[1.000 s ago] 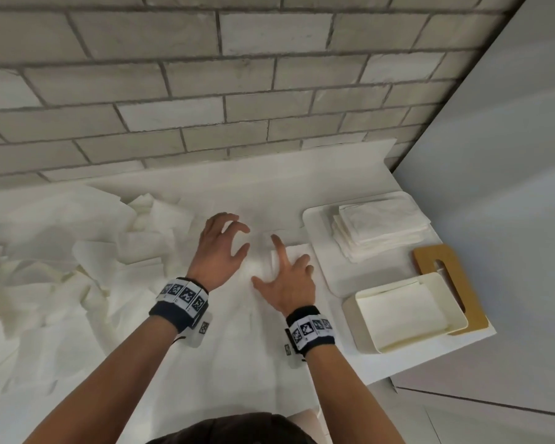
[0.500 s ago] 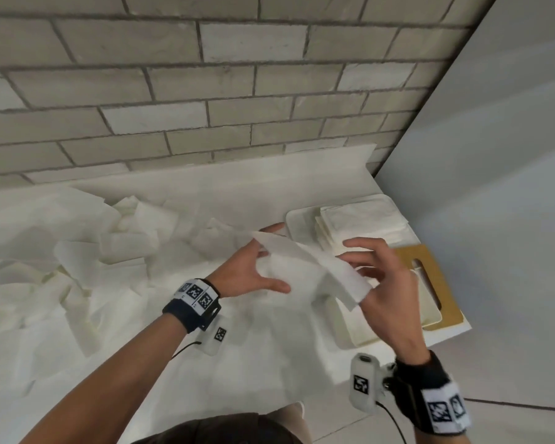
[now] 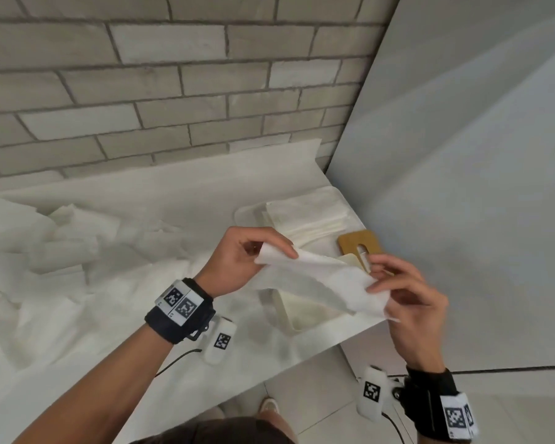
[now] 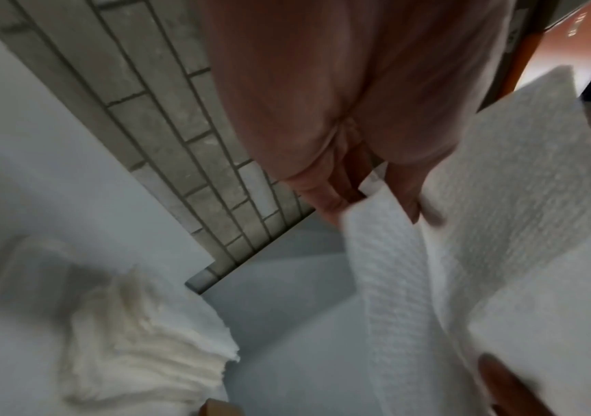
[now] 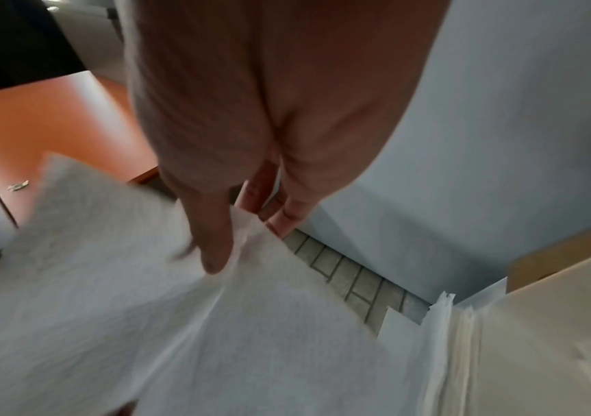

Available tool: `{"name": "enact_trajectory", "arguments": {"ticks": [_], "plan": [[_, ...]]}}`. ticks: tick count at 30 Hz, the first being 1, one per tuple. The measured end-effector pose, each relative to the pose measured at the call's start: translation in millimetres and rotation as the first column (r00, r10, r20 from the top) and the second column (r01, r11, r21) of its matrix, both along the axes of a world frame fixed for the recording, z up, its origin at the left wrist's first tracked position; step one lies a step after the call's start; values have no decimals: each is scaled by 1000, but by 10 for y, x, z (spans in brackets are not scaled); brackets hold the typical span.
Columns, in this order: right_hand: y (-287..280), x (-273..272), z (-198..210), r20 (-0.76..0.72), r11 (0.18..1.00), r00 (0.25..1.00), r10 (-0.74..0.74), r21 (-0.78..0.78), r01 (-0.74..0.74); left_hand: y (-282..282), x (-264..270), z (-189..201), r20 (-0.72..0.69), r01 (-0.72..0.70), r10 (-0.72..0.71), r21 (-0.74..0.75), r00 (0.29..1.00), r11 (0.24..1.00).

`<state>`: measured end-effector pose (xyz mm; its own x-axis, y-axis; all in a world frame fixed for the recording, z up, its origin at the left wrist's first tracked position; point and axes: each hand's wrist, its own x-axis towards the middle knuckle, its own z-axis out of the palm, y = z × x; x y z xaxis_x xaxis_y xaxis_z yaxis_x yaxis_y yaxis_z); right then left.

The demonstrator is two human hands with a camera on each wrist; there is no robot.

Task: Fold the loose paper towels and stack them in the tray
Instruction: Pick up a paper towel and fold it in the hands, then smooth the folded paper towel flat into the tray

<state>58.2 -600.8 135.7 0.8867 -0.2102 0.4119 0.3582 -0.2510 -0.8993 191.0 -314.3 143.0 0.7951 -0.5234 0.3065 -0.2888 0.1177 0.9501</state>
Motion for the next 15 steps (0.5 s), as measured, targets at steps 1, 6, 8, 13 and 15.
{"name": "enact_trajectory", "arguments": {"ticks": [1, 6, 8, 13, 15], "plan": [[-71, -22, -15, -14, 1000, 1000, 22, -7, -22, -29, -31, 67, -10, 11, -11, -16, 1000, 1000], [-499, -64, -76, -124, 980, 981, 152, -109, -166, -123, -119, 435, 180, 24, -48, 131, 982, 991], [-647, -58, -38, -174, 969, 969, 175, -142, -200, -162, -139, 532, 296, 28, -99, 234, 950, 972], [-518, 119, 345, -184, 960, 966, 184, -175, -217, -426, -232, 657, 501, 11, -252, 436, 828, 900], [-341, 226, 458, -258, 913, 924, 281, -226, -341, -570, -296, 683, 522, 11, -293, 476, 801, 879]]}}
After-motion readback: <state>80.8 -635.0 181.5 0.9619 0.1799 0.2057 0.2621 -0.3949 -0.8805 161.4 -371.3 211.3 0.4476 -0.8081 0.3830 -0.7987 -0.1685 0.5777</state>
